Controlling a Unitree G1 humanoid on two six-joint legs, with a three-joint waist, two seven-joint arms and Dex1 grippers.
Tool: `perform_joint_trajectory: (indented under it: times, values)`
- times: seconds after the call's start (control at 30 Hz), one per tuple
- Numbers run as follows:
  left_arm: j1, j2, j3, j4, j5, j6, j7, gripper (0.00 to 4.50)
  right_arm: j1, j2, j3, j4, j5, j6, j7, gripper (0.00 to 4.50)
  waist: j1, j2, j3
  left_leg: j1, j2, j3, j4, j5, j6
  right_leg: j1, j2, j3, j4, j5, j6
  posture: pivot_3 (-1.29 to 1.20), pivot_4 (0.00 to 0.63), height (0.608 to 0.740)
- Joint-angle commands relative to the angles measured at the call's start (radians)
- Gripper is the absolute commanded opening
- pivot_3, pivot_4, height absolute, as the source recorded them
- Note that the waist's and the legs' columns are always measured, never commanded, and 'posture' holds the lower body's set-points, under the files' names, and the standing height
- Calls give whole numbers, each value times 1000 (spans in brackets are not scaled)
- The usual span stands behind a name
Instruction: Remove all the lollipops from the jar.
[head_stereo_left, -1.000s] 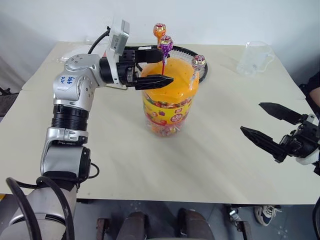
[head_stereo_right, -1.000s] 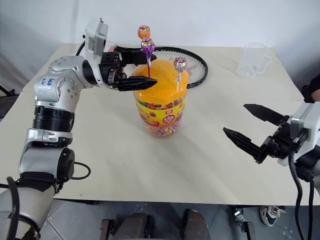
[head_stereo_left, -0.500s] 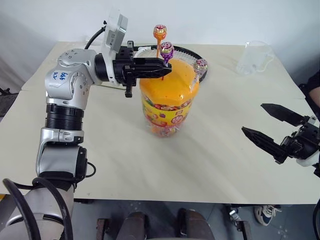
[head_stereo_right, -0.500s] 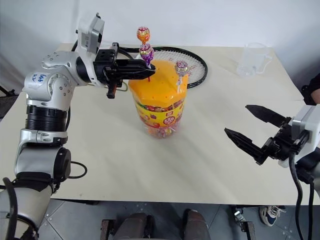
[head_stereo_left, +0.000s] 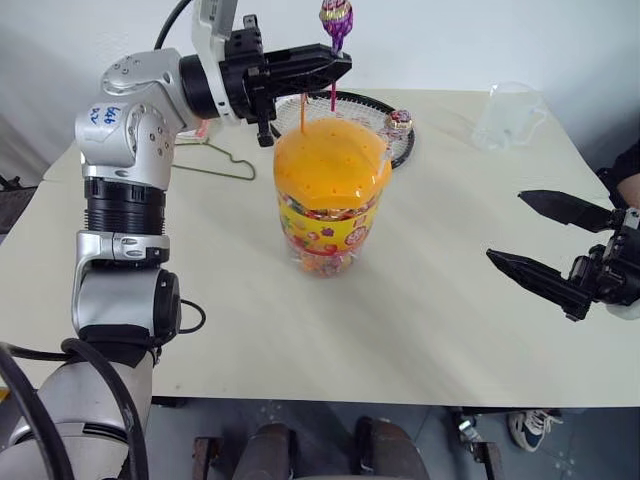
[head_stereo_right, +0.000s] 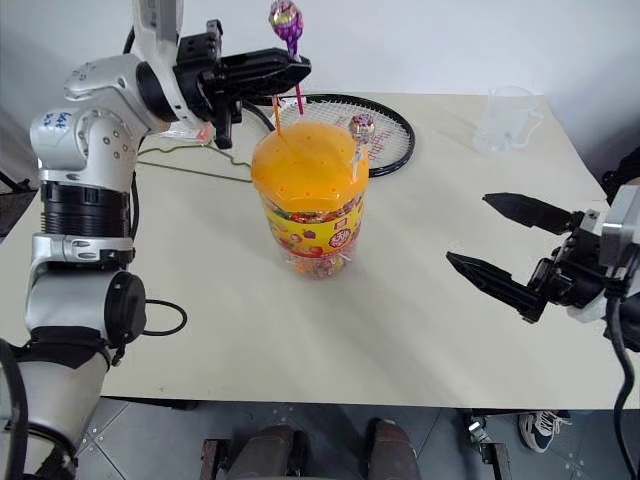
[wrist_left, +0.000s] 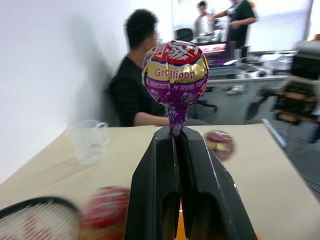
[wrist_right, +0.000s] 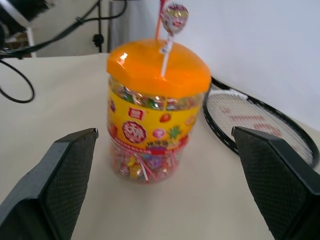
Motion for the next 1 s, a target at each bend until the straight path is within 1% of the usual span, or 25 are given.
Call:
perform_joint_trajectory:
  times: [0.03,0.07,0.13,0.2,0.27,0.37,0.47,0.53,0.6,0.7,0.77,0.83,1.0]
  values:
    - [-40,64,26,-36,23,39,55,24,-27,-24,-10,2,41,11,18,4500,-1,0,0,0,0,-1,0,0,0,0,0,0,0,0,0,0,150,740]
    - [-38,77,24,-45,25,53,64,24,-27,-26,-13,0,45,15,20,4500,-1,0,0,0,0,-2,0,0,0,0,0,0,0,0,0,0,150,740]
    - [-30,136,20,-69,47,131,115,24,-30,-30,-10,6,51,22,31,4500,-1,0,0,0,0,-3,0,0,0,0,0,0,0,0,0,0,150,740]
    - [16,226,33,-130,66,235,170,24,-41,-30,0,21,57,27,48,4500,-6,0,0,0,0,-5,0,0,0,0,0,0,0,0,0,0,150,740]
    - [81,307,70,-215,58,331,219,24,-60,-33,20,41,52,26,68,4500,-14,1,0,2,0,-5,0,0,0,0,0,2,1,0,0,0,150,740]
    - [172,371,141,-339,16,432,275,24,-95,-36,52,73,45,29,84,4500,-13,0,1,1,5,-6,0,0,0,0,0,2,2,0,0,0,150,740]
    - [264,388,226,-428,-16,453,319,24,-149,-35,102,124,18,19,101,4500,-1,-2,2,0,5,-7,3,0,0,0,-1,2,2,0,0,0,150,740]
    - [297,398,252,-458,-29,503,353,24,-182,-34,130,150,5,16,115,4500,6,-3,2,-1,4,-9,5,-1,1,1,-1,1,2,0,1,0,150,740]
    - [356,407,305,-477,-38,557,399,24,-208,-30,151,165,-1,14,130,4500,6,-3,2,-1,4,-10,6,-1,1,2,-2,1,1,1,1,0,150,740]
    - [509,442,364,-496,-26,606,429,24,-221,-30,164,176,-6,18,154,4500,-2,-2,2,0,3,-9,5,-1,1,2,-2,2,2,1,2,0,150,740]
    - [586,455,381,-505,-23,641,455,24,-214,-31,165,178,-7,22,172,4500,-4,-3,2,0,4,-9,5,-1,1,1,-1,2,2,1,1,0,150,740]
    - [632,457,389,-505,-24,669,481,24,-208,-31,166,174,-9,24,184,4500,-4,-3,3,0,5,-8,5,-1,1,1,-1,2,2,1,1,0,150,740]
    - [754,445,338,-516,5,795,568,24,-150,-27,159,130,24,48,231,4500,2,-3,3,0,3,-9,5,-1,1,2,-3,2,2,1,1,0,150,740]
